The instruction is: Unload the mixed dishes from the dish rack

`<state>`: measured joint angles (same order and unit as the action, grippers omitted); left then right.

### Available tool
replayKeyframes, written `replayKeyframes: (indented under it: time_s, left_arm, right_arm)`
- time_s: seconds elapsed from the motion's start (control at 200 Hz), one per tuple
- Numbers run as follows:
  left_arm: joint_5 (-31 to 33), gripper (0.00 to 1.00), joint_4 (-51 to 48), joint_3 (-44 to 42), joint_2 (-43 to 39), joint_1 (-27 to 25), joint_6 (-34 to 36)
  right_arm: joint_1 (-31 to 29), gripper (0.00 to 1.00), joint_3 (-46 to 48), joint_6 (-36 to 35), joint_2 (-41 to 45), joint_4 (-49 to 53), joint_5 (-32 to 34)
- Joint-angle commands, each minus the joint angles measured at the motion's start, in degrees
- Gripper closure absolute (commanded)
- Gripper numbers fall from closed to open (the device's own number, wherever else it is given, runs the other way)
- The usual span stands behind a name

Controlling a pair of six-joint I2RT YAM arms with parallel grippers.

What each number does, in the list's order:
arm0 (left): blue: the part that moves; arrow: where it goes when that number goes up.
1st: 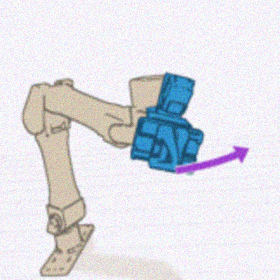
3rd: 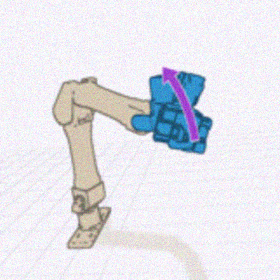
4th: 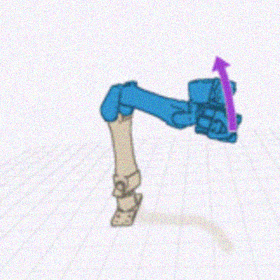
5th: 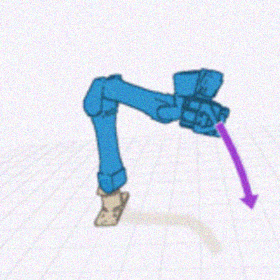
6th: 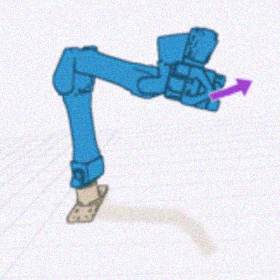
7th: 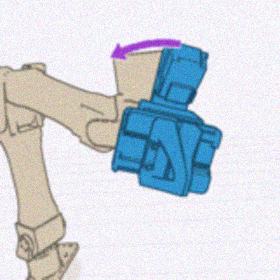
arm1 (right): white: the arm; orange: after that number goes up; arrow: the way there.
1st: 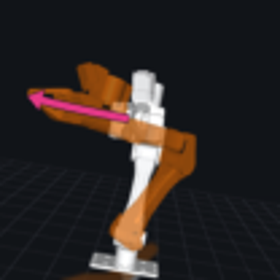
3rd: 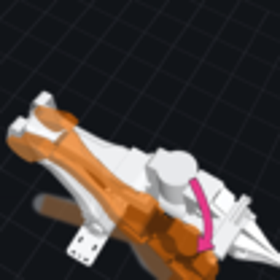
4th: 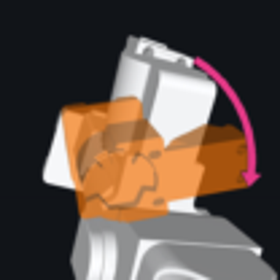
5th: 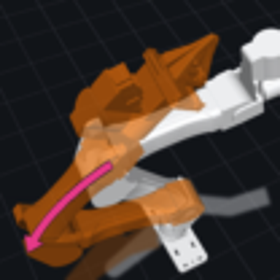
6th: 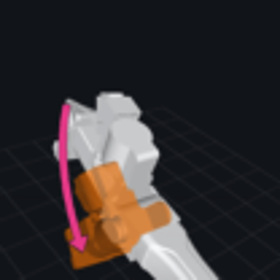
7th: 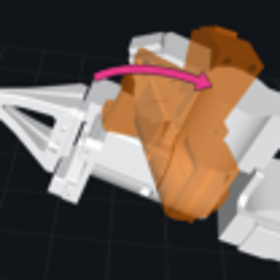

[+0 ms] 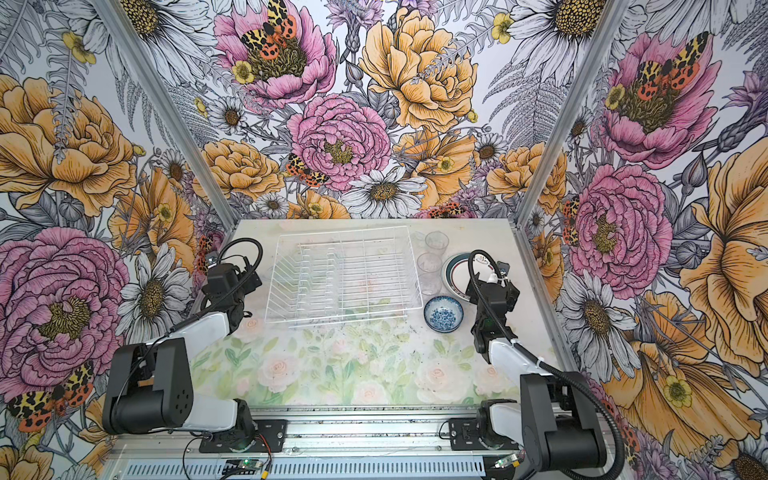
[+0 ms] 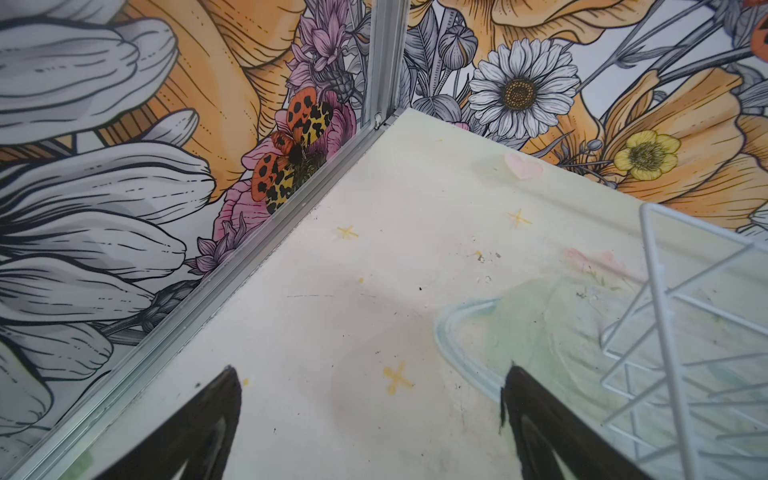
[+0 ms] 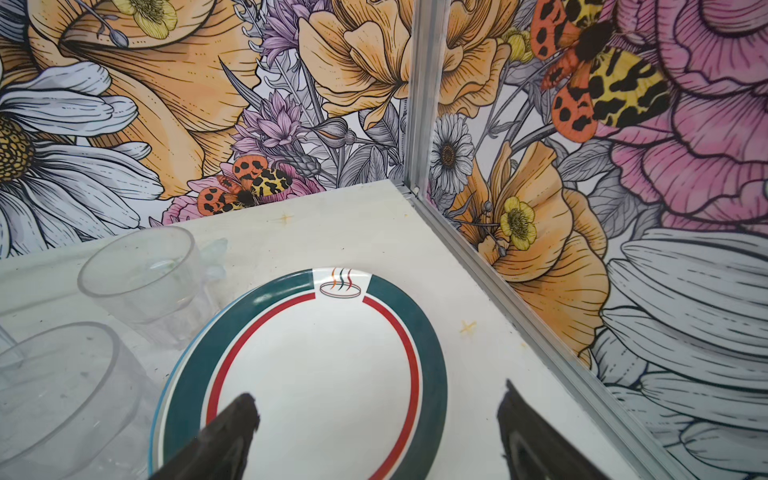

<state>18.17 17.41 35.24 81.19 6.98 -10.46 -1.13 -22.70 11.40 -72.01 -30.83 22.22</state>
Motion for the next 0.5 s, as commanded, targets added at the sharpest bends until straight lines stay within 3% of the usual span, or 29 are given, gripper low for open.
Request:
replayKeyframes:
  time_s: [0.0,0.115,0.495]
  left_arm:
    - [-2.6,0.01,8.05,-3.31,0.11,-0.2,1.17]
    - [-5.71,0.01,13.94,-4.49,2.88,-0.28,0.58]
    - [-3.82,0.01,9.13,-0.44,6.08,-1.51,1.43]
  right_arm:
    - [0.95,0.08,-0.2,-1.13,-2.25,-5.52,0.72]
    - [1.53,0.08,-0.56,-1.49,-4.98,-7.07,0.13]
    - [4.95,0.08,-1.57,0.21,-9.83,-8.93,-7.75]
